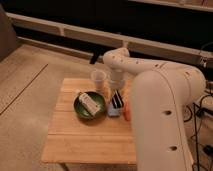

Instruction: Place the eraser on the white sponge

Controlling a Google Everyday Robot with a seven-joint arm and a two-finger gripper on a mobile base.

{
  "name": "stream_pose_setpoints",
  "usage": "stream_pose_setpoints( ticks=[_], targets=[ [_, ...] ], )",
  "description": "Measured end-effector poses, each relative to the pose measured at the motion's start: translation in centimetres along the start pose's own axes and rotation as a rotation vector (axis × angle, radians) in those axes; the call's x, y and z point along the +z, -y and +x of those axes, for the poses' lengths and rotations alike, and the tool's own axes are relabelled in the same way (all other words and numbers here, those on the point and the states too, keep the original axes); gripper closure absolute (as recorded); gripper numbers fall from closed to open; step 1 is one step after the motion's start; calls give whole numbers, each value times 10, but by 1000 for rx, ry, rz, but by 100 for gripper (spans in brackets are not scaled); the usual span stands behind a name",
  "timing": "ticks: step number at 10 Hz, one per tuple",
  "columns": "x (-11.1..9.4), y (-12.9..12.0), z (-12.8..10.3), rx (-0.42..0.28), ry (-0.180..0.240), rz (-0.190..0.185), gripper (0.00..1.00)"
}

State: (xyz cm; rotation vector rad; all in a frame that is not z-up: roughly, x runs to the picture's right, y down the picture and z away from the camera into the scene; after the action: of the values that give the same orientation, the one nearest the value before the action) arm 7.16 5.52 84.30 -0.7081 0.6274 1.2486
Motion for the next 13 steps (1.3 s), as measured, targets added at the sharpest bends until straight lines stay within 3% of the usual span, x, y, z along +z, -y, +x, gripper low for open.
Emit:
stream_pose_setpoints(
  ticks=[3,5,8,11,13],
  targets=[
    [0,0,0,-2,2,5,100],
    [4,1,5,-14,-1,57,100],
    [17,11,24,27,-33,104,100],
    [34,11,25,52,-48,104,100],
    [44,14,10,55,-8,111,100]
  ],
)
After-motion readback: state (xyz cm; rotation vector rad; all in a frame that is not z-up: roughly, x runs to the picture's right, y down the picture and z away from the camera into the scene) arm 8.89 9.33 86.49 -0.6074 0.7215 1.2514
